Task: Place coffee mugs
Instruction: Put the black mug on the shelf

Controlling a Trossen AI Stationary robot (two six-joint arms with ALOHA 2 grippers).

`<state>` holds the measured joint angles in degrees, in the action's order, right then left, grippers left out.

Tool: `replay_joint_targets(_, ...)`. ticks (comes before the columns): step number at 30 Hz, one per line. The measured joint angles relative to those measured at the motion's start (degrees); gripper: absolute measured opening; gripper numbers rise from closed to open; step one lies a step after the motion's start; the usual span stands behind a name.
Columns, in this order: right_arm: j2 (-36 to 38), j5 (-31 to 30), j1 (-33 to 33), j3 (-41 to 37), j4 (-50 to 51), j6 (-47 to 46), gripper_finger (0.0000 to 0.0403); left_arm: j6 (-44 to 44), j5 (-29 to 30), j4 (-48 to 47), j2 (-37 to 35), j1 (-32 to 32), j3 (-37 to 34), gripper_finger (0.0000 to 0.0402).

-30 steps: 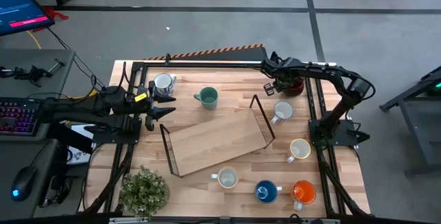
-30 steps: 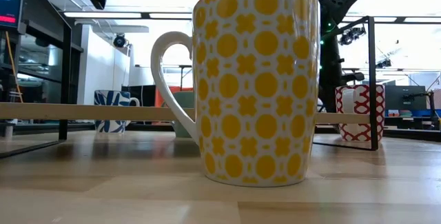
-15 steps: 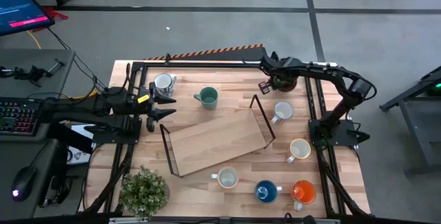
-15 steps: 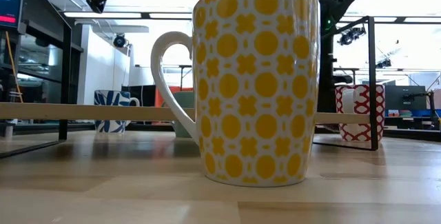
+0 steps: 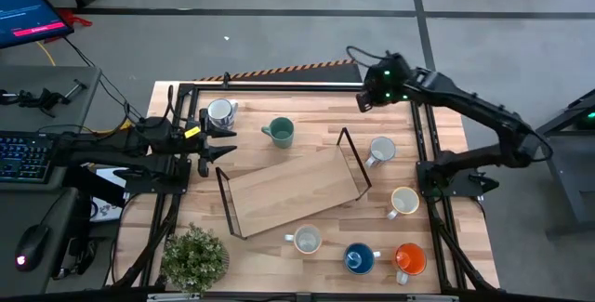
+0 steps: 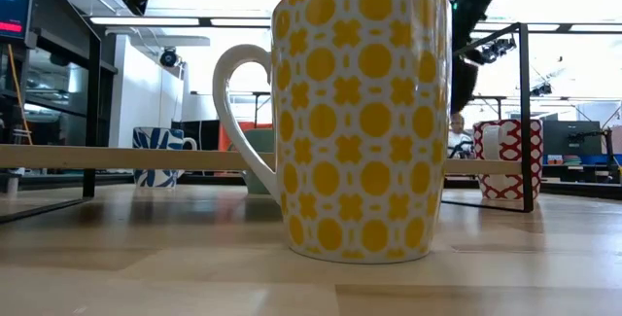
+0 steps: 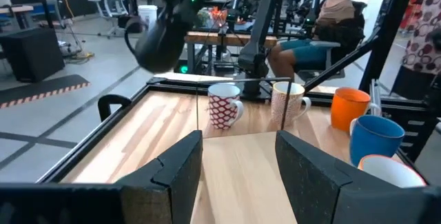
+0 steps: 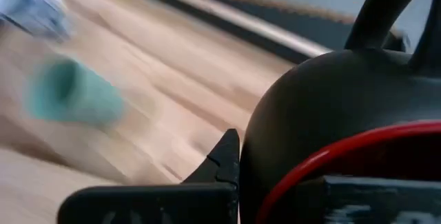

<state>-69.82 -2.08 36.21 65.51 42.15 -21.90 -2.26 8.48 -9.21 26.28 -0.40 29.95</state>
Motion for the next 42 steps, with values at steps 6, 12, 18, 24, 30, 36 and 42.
replay_joint_targets(6,5.0,4.4,-5.1,0.0,-13.5,-2.6,0.0001,0.0,0.0,0.0,0.0,0.0,0.0,0.0175)
replay_joint_targets(12,5.1,5.1,-13.1,0.1,-26.3,-3.6,0.0,-0.5,0.1,0.0,0.0,0.0,0.0,0.0175)
replay_joint_targets(18,2.9,-0.1,-22.6,0.1,-33.7,-3.8,0.0,-0.5,0.1,0.0,0.0,0.0,0.0,0.0175)
replay_joint_targets(24,-2.3,-3.3,-30.9,3.1,-39.6,-3.6,0.0,-0.5,0.0,0.0,0.0,0.0,0.0,0.0175)
replay_joint_targets(30,-12.1,-4.3,-36.0,18.4,-27.2,2.2,0.0,-0.5,0.0,-0.1,-0.1,0.0,0.0,0.0175)
replay_joint_targets(36,-23.2,-6.8,-37.8,37.9,-6.3,6.0,0.0,0.0,-0.4,-3.1,-3.4,0.0,0.0,0.0175)
replay_joint_targets(42,-33.5,-6.2,-39.1,50.6,3.3,7.4,0.0,-0.7,-0.4,-8.5,-9.6,0.0,0.0,0.0175)
